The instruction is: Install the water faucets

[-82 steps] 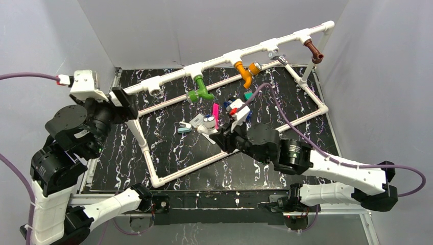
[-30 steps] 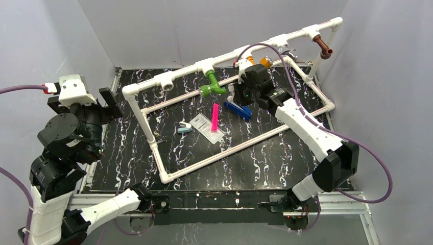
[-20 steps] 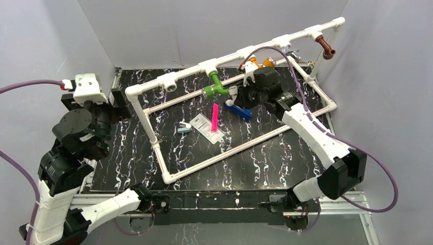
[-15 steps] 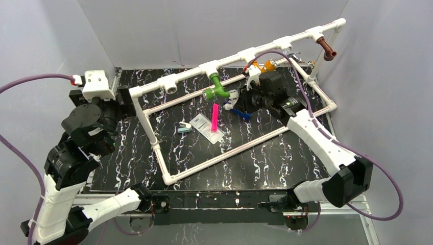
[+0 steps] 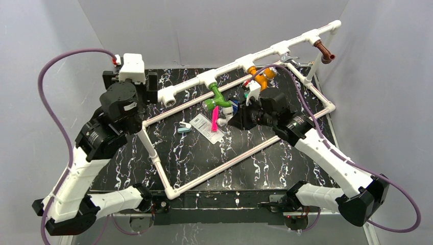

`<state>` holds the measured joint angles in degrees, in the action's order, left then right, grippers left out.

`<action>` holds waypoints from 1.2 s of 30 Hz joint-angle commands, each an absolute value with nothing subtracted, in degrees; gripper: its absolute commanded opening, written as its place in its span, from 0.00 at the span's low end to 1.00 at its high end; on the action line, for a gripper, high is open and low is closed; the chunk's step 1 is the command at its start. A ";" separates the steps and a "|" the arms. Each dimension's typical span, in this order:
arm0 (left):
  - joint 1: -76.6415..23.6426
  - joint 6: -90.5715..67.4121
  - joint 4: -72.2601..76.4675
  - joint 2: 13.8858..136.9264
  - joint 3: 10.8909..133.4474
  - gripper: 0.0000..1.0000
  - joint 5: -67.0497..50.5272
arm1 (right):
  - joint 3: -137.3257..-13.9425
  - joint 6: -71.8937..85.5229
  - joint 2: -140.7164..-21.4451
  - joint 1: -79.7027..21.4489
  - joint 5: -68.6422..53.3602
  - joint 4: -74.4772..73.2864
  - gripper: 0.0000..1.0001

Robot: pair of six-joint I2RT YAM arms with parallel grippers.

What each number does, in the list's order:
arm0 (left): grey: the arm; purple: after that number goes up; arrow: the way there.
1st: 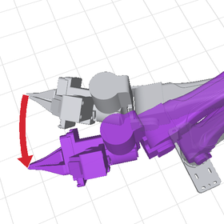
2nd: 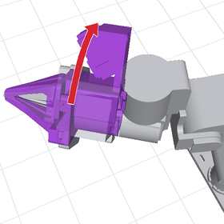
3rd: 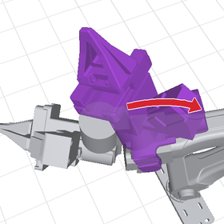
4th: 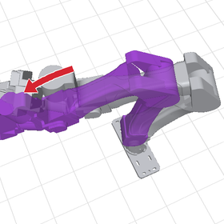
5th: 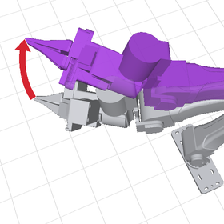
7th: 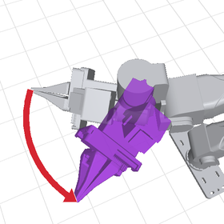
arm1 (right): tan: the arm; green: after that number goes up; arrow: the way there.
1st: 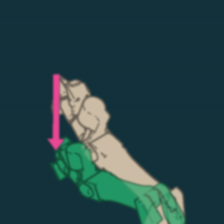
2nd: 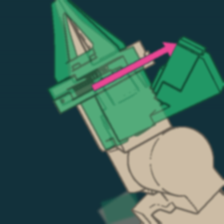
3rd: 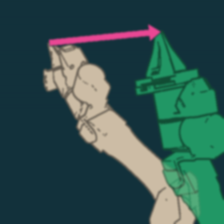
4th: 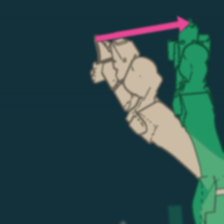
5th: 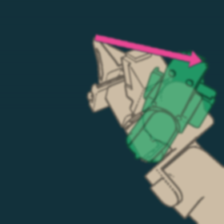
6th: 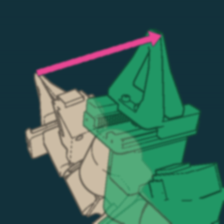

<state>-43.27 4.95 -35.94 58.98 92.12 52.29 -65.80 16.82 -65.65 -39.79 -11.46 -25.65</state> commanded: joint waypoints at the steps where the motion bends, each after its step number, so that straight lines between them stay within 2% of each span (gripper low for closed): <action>1: -43.51 6.27 -32.18 60.38 92.91 0.78 52.69 | -65.70 17.48 -63.63 -39.92 -8.59 -24.13 0.01; 5: -43.51 7.24 -31.07 61.42 92.88 0.78 54.09 | -63.54 16.12 -62.20 -39.97 -7.81 -23.53 0.01; 14: -41.94 9.38 -27.63 63.43 92.10 0.78 55.56 | -58.48 16.21 -57.58 -41.44 -16.29 -22.91 0.01; 27: -23.73 -1.78 -28.71 70.64 92.10 0.78 38.18 | -55.38 18.61 -48.78 -44.93 -30.88 -19.28 0.01; 32: -18.47 -5.88 -30.41 73.58 91.26 0.79 34.38 | -56.57 20.43 -48.07 -46.36 -32.95 -14.53 0.01; 36: -15.21 -9.28 -32.41 75.59 90.21 0.79 31.10 | -59.03 20.45 -49.31 -48.65 -30.12 -12.20 0.01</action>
<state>-17.87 -4.12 -30.02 74.83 91.44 35.46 -55.42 19.68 -49.08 -46.76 -30.02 -18.79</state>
